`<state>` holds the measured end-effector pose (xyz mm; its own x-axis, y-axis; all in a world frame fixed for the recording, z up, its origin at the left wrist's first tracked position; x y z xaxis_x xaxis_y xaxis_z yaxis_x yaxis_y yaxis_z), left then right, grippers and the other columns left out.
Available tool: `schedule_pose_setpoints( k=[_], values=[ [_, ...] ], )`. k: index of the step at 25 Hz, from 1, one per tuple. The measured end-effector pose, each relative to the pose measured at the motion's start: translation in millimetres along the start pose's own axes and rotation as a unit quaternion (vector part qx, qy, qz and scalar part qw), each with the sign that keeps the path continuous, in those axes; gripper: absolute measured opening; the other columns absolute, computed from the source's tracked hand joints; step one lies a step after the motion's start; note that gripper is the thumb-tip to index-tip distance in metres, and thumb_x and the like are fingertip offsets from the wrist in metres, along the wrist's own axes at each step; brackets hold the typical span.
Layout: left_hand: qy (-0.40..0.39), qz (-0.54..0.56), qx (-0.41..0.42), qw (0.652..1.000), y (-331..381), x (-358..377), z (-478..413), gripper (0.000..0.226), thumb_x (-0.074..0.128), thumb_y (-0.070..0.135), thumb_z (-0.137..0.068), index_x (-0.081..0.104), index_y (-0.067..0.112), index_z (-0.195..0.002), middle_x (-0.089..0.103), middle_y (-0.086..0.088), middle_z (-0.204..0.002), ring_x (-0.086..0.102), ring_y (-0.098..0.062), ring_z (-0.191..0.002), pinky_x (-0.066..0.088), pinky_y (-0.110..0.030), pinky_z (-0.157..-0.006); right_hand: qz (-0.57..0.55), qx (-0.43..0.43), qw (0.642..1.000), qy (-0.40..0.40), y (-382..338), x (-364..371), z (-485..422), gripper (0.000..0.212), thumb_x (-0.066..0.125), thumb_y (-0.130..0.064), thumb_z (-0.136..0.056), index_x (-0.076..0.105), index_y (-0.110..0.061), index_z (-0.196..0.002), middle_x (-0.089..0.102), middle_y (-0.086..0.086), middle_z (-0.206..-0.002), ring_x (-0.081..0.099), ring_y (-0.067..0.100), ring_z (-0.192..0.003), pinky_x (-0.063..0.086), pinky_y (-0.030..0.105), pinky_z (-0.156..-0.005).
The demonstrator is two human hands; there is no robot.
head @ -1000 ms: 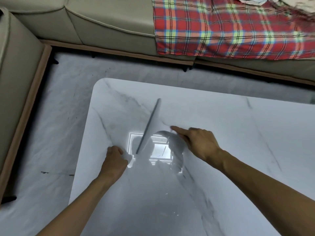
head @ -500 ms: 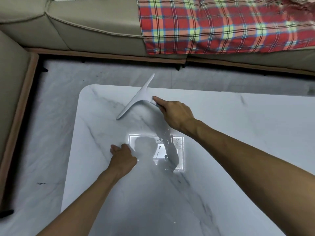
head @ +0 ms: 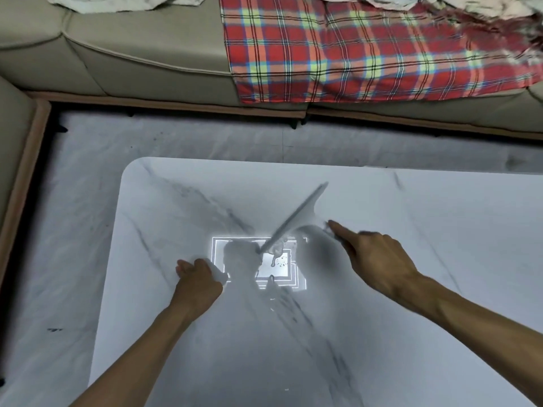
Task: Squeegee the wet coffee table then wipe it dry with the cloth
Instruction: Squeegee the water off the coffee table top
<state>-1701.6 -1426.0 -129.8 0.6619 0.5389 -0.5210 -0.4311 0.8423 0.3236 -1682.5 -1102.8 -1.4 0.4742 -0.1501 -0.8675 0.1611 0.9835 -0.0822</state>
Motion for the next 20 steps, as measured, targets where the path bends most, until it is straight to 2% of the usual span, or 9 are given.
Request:
schedule_pose_setpoints(
  k=[2,4,6,8,11,14,16,18,20],
  values=[
    [0.036,-0.011,0.024,0.999,5,4,11,0.021,0.044,0.004,-0.083,0.043,0.004,-0.104,0.033,-0.018,-0.129,0.039,-0.034,-0.127,0.041,-0.033,-0.095,-0.040,0.002,0.998,0.047,-4,-16,-34,0.044,0.029,-0.035,-0.103,0.026,-0.044,-0.146,0.066,0.014,-0.096,0.061,0.041,-0.088,0.045,0.039,-0.071],
    [0.038,-0.021,0.048,0.998,10,21,23,0.018,0.042,0.001,-0.080,0.041,0.008,-0.096,0.034,-0.008,-0.110,0.047,-0.029,-0.109,0.044,-0.037,-0.096,-0.081,0.029,0.995,0.056,-5,-18,-74,0.044,0.028,-0.034,-0.104,0.027,-0.038,-0.147,0.065,0.021,-0.109,0.058,0.044,-0.095,0.044,0.042,-0.076],
    [0.018,-0.020,0.057,0.998,13,41,32,0.020,0.041,0.001,-0.081,0.041,0.008,-0.099,0.032,-0.014,-0.120,0.040,-0.031,-0.121,0.040,-0.028,-0.094,-0.096,0.050,0.993,0.044,-3,-7,-89,0.045,0.026,-0.031,-0.104,0.026,-0.034,-0.148,0.064,0.023,-0.107,0.053,0.042,-0.088,0.041,0.040,-0.072],
    [0.001,-0.010,0.058,0.998,16,50,32,0.022,0.041,-0.001,-0.082,0.040,0.007,-0.102,0.019,-0.024,-0.143,0.019,-0.033,-0.141,0.032,-0.023,-0.090,-0.093,0.046,0.994,0.037,0,8,-73,0.046,0.029,-0.026,-0.103,0.026,-0.032,-0.148,0.065,0.023,-0.098,0.053,0.040,-0.078,0.042,0.039,-0.067],
    [-0.016,-0.012,0.037,0.999,14,55,27,0.023,0.040,-0.001,-0.082,0.037,0.010,-0.102,-0.002,-0.030,-0.154,-0.007,-0.035,-0.148,0.033,-0.027,-0.096,-0.082,0.039,0.996,0.007,11,32,-15,0.055,0.039,-0.018,-0.098,0.024,-0.032,-0.149,0.068,0.020,-0.089,0.062,0.042,-0.076,0.052,0.042,-0.068],
    [-0.026,-0.025,0.027,0.999,13,59,24,0.028,0.040,0.003,-0.084,0.038,0.009,-0.111,-0.008,-0.037,-0.153,-0.012,-0.041,-0.146,0.033,-0.035,-0.105,-0.053,0.054,0.995,-0.062,20,43,38,0.058,0.038,-0.017,-0.098,0.019,-0.032,-0.151,0.067,0.013,-0.084,0.061,0.037,-0.074,0.051,0.040,-0.066],
    [-0.031,-0.033,0.028,0.999,14,60,22,0.028,0.040,0.005,-0.086,0.037,0.008,-0.114,-0.008,-0.039,-0.152,-0.010,-0.043,-0.146,0.031,-0.037,-0.109,-0.075,0.061,0.995,-0.032,29,29,36,0.051,0.036,-0.023,-0.101,0.025,-0.032,-0.149,0.068,0.017,-0.089,0.063,0.040,-0.080,0.052,0.040,-0.070],
    [-0.042,-0.034,0.021,0.998,13,62,20,0.040,0.040,0.008,-0.089,0.032,0.004,-0.128,-0.012,-0.038,-0.152,-0.012,-0.043,-0.146,0.025,-0.039,-0.114,-0.102,0.076,0.991,0.048,43,6,4,0.044,0.034,-0.027,-0.102,0.030,-0.030,-0.146,0.068,0.023,-0.095,0.062,0.045,-0.086,0.051,0.042,-0.075],
    [-0.058,-0.037,0.012,0.998,12,64,17,0.053,0.039,0.011,-0.092,0.022,-0.001,-0.140,-0.013,-0.038,-0.152,-0.014,-0.042,-0.145,0.015,-0.039,-0.119,-0.121,0.106,0.983,0.094,57,-7,-36,0.037,0.030,-0.027,-0.103,0.034,-0.023,-0.140,0.065,0.026,-0.094,0.058,0.046,-0.083,0.045,0.042,-0.072]
  ],
)
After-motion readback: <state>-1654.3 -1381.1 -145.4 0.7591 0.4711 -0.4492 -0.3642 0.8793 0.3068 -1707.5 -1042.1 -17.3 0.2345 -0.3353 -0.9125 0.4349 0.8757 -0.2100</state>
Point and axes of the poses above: each hand's wrist, its own z-axis away from the middle knuckle, its own x-axis out of the palm, y = z × x, the point moved 9 cm from there along -z, towards the middle knuckle
